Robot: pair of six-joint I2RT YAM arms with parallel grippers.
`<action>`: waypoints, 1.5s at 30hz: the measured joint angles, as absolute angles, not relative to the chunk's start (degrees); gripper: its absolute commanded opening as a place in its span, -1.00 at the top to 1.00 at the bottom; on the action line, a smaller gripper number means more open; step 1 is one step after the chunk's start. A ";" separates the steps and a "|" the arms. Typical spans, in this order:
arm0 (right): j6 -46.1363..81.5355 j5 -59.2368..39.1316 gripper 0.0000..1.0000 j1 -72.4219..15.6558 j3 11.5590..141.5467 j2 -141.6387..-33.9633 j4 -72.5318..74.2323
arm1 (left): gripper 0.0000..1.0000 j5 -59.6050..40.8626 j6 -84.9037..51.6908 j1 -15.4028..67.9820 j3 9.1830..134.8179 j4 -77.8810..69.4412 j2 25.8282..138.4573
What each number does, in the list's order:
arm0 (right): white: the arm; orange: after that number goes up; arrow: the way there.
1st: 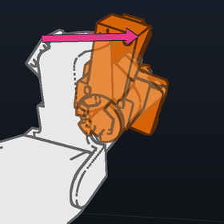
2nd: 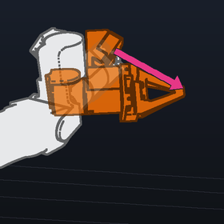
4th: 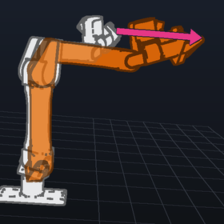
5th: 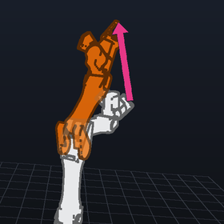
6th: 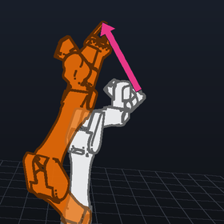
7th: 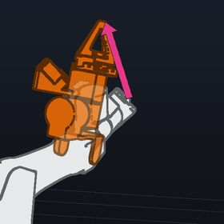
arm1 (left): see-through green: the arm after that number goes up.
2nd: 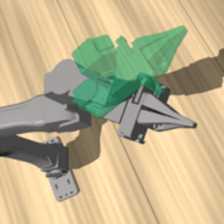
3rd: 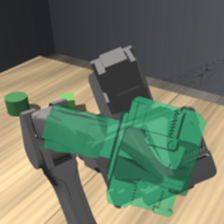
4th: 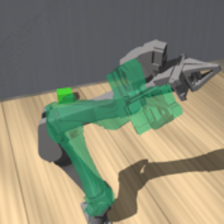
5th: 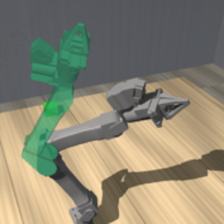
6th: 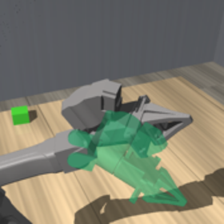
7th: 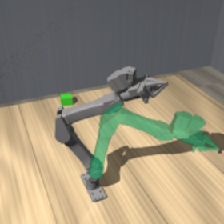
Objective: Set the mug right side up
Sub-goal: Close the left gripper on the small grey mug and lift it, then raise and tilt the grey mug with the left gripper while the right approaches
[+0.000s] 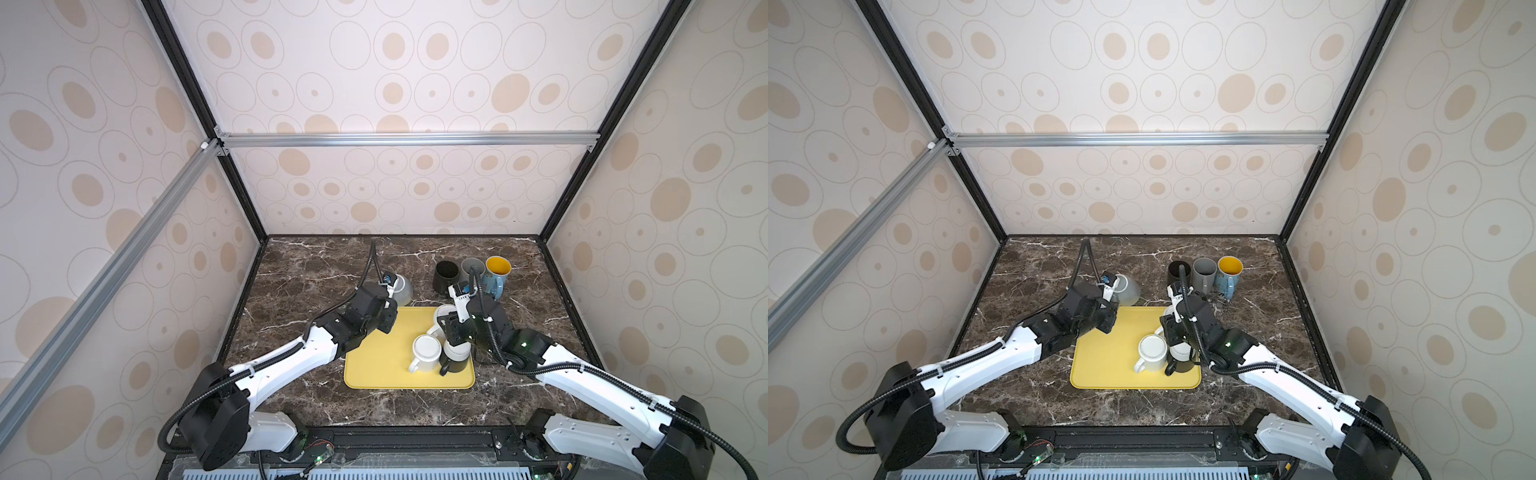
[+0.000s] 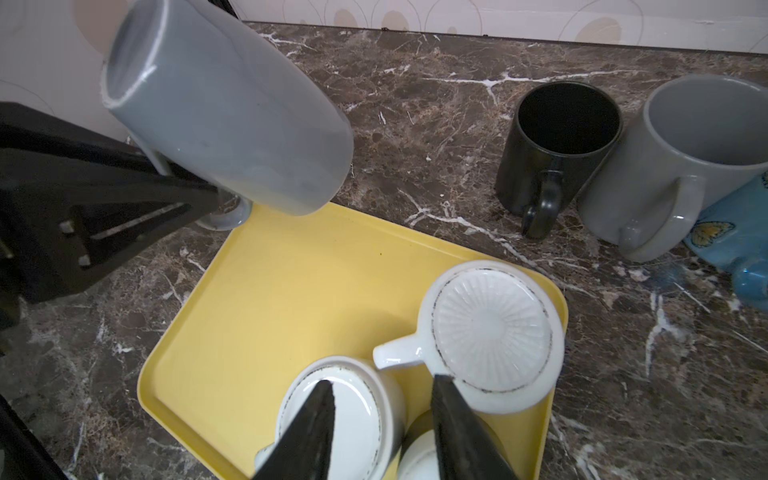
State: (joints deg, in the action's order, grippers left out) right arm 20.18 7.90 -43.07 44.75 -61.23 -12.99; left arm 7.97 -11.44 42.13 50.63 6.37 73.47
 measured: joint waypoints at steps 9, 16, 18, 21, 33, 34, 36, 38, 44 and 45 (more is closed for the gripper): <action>22.04 5.76 0.17 -43.07 42.46 -56.60 -8.45 | 1.00 2.17 -16.58 42.09 46.96 -2.98 62.06; 23.57 4.19 0.13 -43.07 38.87 -52.21 -3.55 | 1.00 -4.38 -21.41 41.87 43.11 -13.32 60.62; 24.14 3.46 0.09 -43.07 37.87 -50.78 -2.00 | 1.00 -6.46 -23.46 41.82 41.32 -16.47 60.62; 24.88 2.44 0.02 -43.07 36.21 -48.75 0.51 | 1.00 -9.45 -26.59 41.82 38.87 -21.41 60.62; 32.23 -9.76 -0.02 -38.52 31.48 -45.98 13.82 | 1.00 -16.64 -39.81 41.52 30.74 -46.92 61.23; 33.34 -11.42 -0.01 -37.76 31.09 -46.02 15.70 | 1.00 -16.84 -40.95 41.43 30.28 -49.17 61.56; 35.73 -14.72 0.02 -36.23 30.48 -46.52 19.59 | 1.00 -17.21 -43.16 41.28 29.39 -53.25 62.37; 38.39 -17.72 0.06 -34.87 30.15 -47.46 23.51 | 1.00 -17.54 -45.30 41.12 28.51 -57.08 63.31; 45.60 -23.94 0.11 -33.39 29.98 -51.55 35.73 | 1.00 -17.89 -51.03 40.93 26.50 -67.55 66.70; 46.28 -24.47 0.11 -33.39 29.89 -51.99 37.28 | 1.00 -17.80 -51.92 40.86 26.20 -69.30 67.26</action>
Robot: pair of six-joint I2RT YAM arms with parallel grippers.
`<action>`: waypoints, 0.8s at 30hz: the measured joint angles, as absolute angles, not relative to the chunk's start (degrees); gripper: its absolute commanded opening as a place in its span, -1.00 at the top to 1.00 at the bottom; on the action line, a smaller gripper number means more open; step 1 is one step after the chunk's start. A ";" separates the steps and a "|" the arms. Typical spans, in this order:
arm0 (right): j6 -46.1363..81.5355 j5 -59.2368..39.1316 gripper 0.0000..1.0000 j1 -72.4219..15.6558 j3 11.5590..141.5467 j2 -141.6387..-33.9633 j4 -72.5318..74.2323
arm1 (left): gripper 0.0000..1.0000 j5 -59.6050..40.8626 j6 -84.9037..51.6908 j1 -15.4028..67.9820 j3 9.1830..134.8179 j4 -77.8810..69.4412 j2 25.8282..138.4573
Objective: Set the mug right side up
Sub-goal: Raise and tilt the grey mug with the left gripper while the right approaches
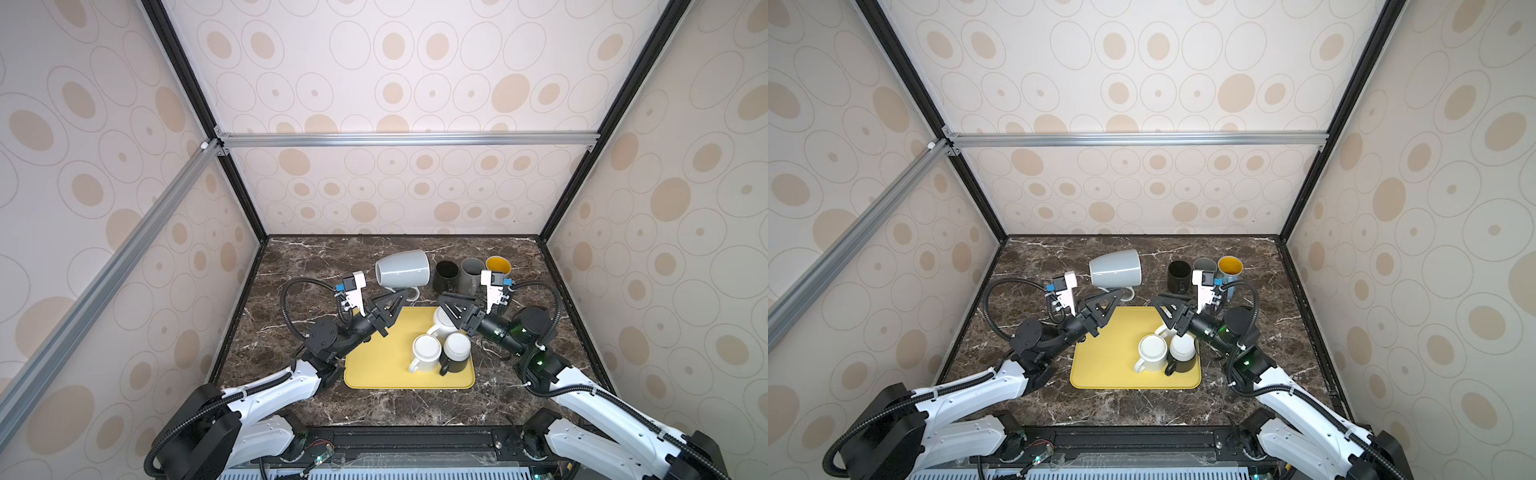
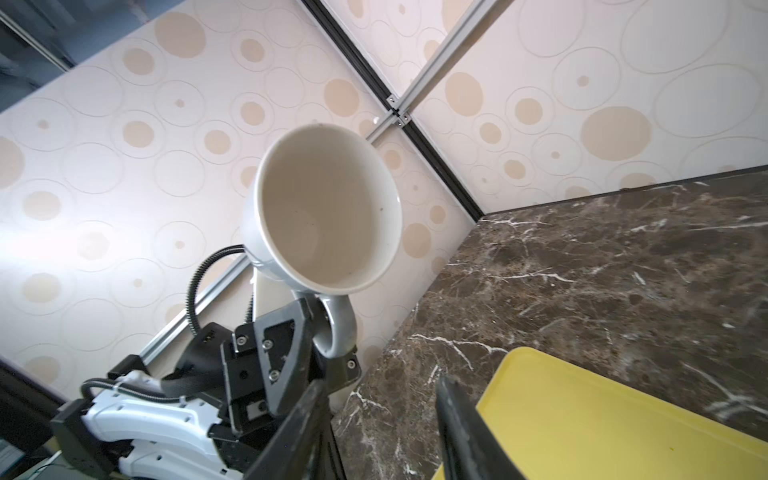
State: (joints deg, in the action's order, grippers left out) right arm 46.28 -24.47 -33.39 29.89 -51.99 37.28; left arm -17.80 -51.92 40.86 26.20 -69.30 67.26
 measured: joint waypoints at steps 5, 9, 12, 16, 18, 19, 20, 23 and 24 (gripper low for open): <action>48.42 -25.78 0.09 -33.36 29.21 -52.58 43.86 | 1.00 -17.67 -56.75 40.84 25.28 -78.52 71.09; 48.66 -25.56 0.09 -33.36 28.16 -52.47 47.75 | 1.00 -17.61 -60.14 40.84 25.28 -84.18 74.61; 48.73 -25.19 0.09 -33.36 27.86 -52.58 48.84 | 1.00 -17.67 -62.35 40.84 25.28 -86.46 77.32; 49.39 -25.02 0.09 -33.36 27.86 -54.41 51.40 | 1.00 -17.69 -64.58 40.84 25.28 -86.65 80.18; 49.71 -24.93 0.09 -33.36 27.86 -55.81 51.96 | 1.00 -17.72 -65.14 40.84 25.28 -86.59 80.86; 49.89 -24.84 0.09 -33.36 27.83 -56.53 52.05 | 1.00 -17.72 -65.25 40.84 25.28 -86.56 81.01; 50.04 -24.77 0.10 -33.36 27.86 -57.23 52.12 | 1.00 -17.72 -65.32 40.86 25.28 -86.56 81.01; 50.52 -24.40 0.09 -33.39 27.83 -59.02 52.29 | 1.00 -17.69 -65.30 40.86 25.28 -86.70 80.51; 50.65 -24.34 0.10 -33.39 27.86 -59.46 52.34 | 1.00 -17.69 -65.25 40.86 25.28 -86.70 80.23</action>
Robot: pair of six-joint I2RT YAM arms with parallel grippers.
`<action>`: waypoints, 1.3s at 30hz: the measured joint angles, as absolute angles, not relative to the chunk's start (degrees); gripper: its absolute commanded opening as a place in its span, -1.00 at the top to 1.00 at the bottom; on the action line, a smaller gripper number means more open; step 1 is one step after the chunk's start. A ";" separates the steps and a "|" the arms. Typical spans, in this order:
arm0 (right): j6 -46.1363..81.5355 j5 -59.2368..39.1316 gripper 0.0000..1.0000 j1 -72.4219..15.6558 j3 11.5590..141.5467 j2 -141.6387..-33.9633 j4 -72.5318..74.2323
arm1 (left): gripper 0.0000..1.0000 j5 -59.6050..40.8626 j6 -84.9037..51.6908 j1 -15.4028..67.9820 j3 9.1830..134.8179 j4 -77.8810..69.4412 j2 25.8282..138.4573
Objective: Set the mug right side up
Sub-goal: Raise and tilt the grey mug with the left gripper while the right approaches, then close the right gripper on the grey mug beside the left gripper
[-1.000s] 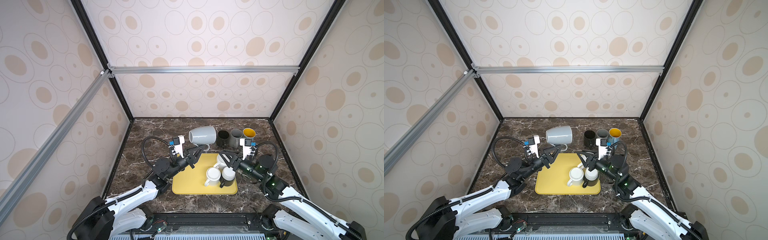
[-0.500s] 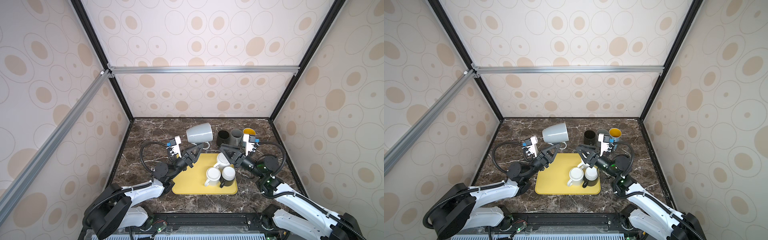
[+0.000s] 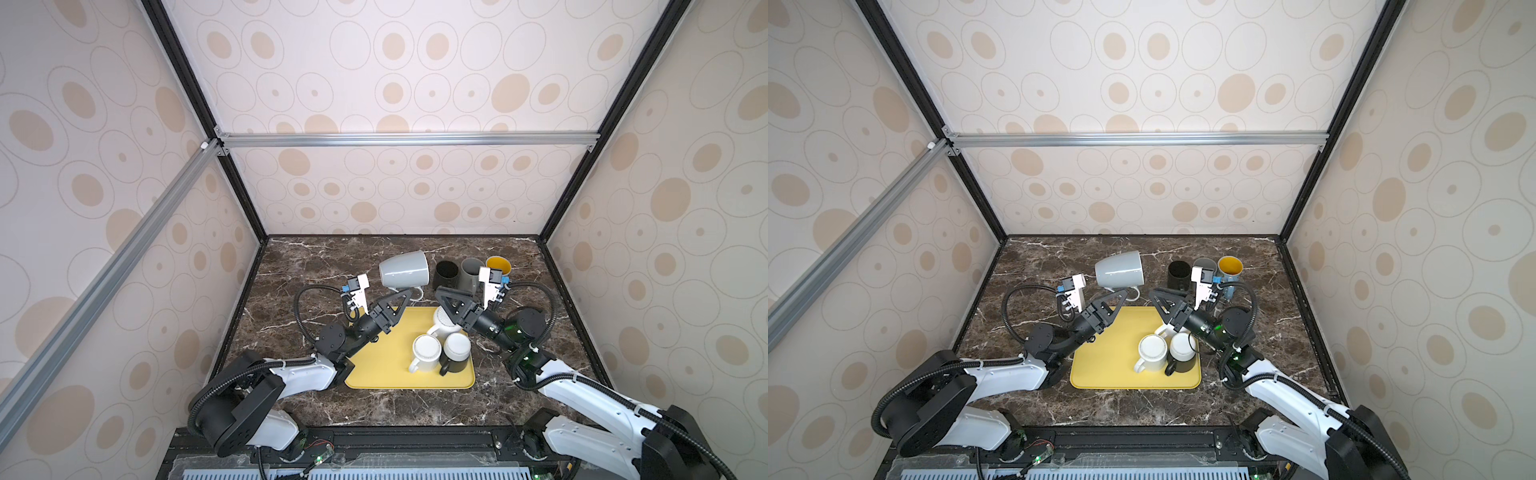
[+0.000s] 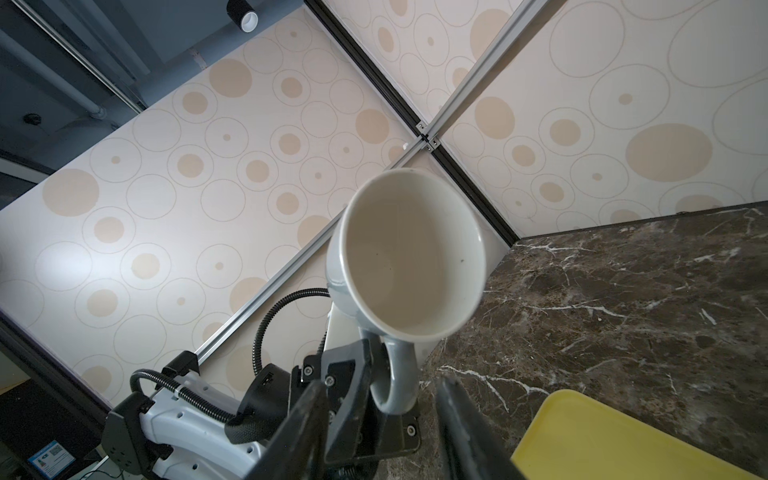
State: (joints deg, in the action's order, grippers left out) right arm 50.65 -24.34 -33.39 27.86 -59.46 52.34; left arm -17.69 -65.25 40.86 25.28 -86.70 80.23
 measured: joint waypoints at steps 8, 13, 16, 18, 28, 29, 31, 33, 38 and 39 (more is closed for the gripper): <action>52.23 -24.03 0.09 -33.80 28.05 -63.13 53.87 | 1.00 -17.69 -63.96 40.86 25.28 -87.33 77.21; 53.21 -25.02 0.08 -34.57 28.21 -64.84 57.82 | 1.00 -17.72 -63.59 40.86 25.28 -87.44 77.25; 54.11 -25.93 0.08 -35.22 28.88 -66.46 60.53 | 1.00 -17.74 -63.59 40.86 25.28 -87.66 77.28; 54.74 -26.39 0.09 -35.66 29.52 -67.68 62.15 | 1.00 -17.76 -63.59 40.86 25.28 -87.83 77.38; 56.62 -27.62 0.19 -37.28 31.48 -71.72 67.00 | 1.00 -17.98 -63.59 40.86 25.28 -87.83 77.52; 56.66 -27.66 0.21 -37.45 31.83 -71.90 67.18 | 1.00 -17.98 -63.59 40.88 25.28 -87.83 77.52; 56.77 -27.83 0.27 -37.67 32.36 -72.16 67.46 | 1.00 -17.98 -63.59 40.88 25.28 -87.83 77.52; 56.88 -28.05 0.32 -37.91 32.91 -72.55 67.77 | 1.00 -17.98 -63.59 40.88 25.28 -87.83 77.52; 57.30 -28.38 0.35 -38.63 33.47 -73.56 68.47 | 1.00 -18.17 -63.59 40.99 25.30 -87.90 77.54; 57.34 -28.42 0.35 -38.70 33.54 -73.73 68.55 | 1.00 -18.20 -63.59 40.99 25.28 -87.92 77.56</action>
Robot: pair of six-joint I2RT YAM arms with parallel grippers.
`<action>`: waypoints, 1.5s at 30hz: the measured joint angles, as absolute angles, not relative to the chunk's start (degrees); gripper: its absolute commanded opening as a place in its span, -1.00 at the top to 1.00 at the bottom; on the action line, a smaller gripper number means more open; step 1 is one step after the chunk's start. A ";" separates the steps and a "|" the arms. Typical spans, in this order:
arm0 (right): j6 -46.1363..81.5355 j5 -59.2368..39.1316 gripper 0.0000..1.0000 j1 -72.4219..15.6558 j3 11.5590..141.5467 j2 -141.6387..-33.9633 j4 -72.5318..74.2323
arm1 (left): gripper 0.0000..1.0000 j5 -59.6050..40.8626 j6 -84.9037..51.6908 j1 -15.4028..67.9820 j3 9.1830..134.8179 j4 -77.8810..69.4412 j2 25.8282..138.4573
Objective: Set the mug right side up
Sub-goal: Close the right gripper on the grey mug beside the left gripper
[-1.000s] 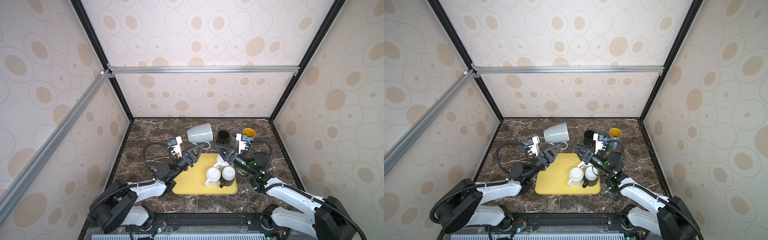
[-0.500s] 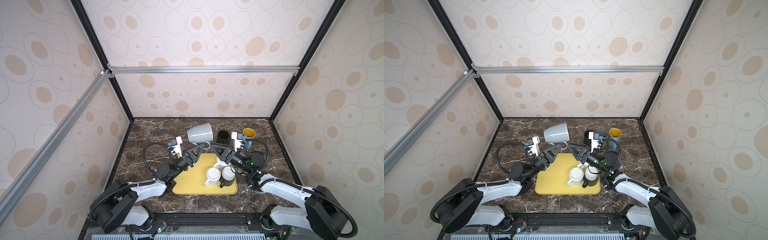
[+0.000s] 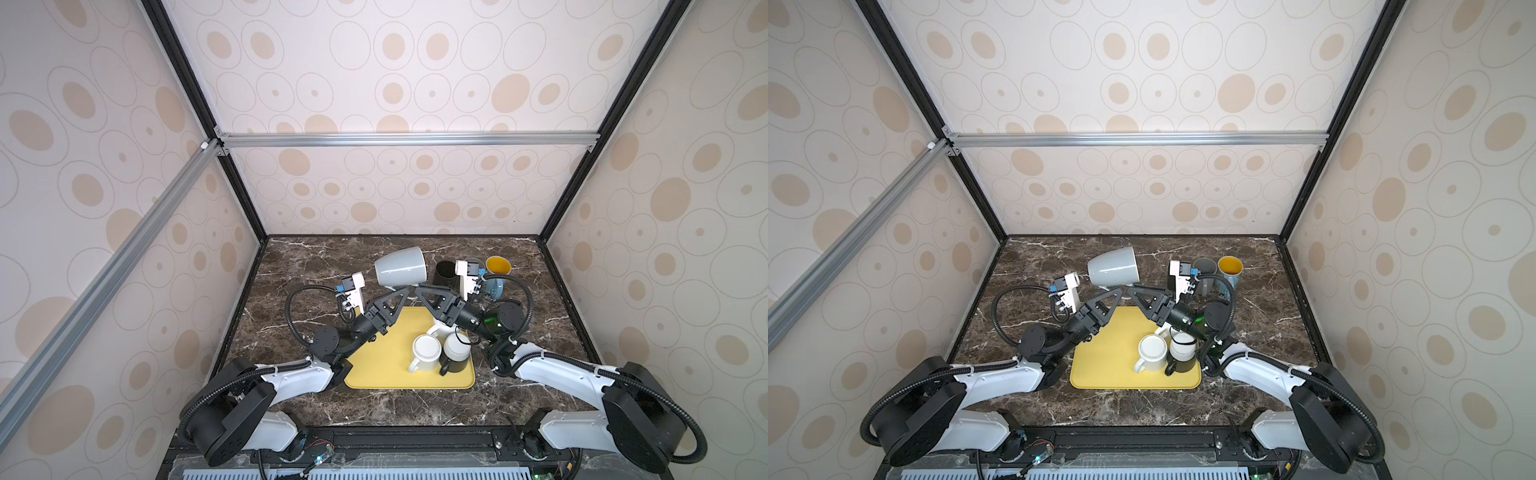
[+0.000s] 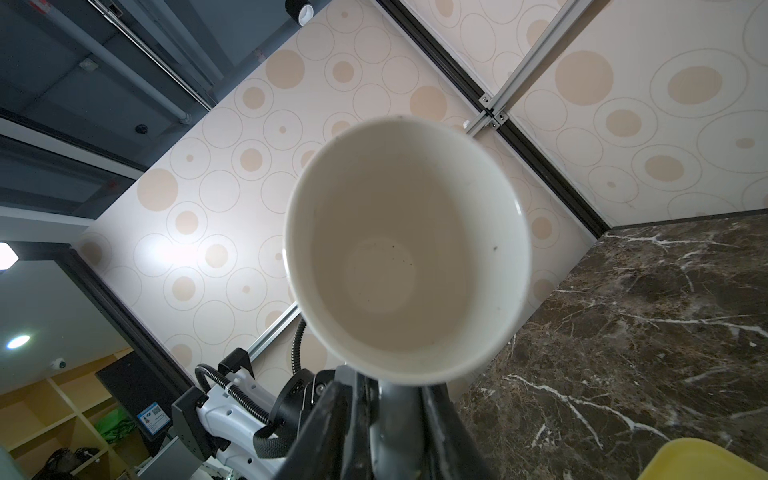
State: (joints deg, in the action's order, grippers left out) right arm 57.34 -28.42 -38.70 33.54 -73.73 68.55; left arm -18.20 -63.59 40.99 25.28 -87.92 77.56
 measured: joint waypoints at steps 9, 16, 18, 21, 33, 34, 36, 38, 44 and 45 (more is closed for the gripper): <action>57.67 -28.51 0.40 -39.27 34.00 -74.76 68.95 | 1.00 -18.44 -63.59 41.32 25.30 -88.01 77.60; 58.11 -28.49 0.47 -39.42 34.09 -75.44 69.76 | 1.00 -18.76 -63.59 41.63 25.32 -88.25 77.91; 58.35 -28.49 0.48 -39.42 34.20 -75.66 69.93 | 1.00 -18.79 -63.59 41.63 25.32 -88.27 77.91; 58.87 -28.47 0.54 -39.48 34.76 -76.27 70.06 | 1.00 -18.79 -63.59 41.63 25.41 -88.51 77.97; 60.40 -28.25 1.00 -39.70 36.12 -78.15 71.59 | 1.00 -17.87 -63.46 41.63 25.78 -90.35 78.83; 60.45 -28.23 1.00 -39.70 36.12 -78.17 71.57 | 1.00 -17.85 -63.44 41.63 25.78 -90.32 78.85; 60.45 -28.18 1.00 -39.70 36.18 -78.17 71.44 | 1.00 -17.74 -63.29 41.63 25.78 -90.19 78.85; 60.45 -28.03 1.00 -39.70 36.38 -78.17 70.89 | 1.00 -17.47 -62.98 41.63 25.85 -89.49 78.54; 60.40 -27.42 1.00 -39.83 37.87 -77.84 67.07 | -0.39 -16.38 -59.90 41.67 26.30 -82.83 75.00; 60.36 -27.18 1.00 -39.90 37.91 -77.73 66.28 | -0.66 -16.62 -58.94 41.76 26.52 -81.49 74.30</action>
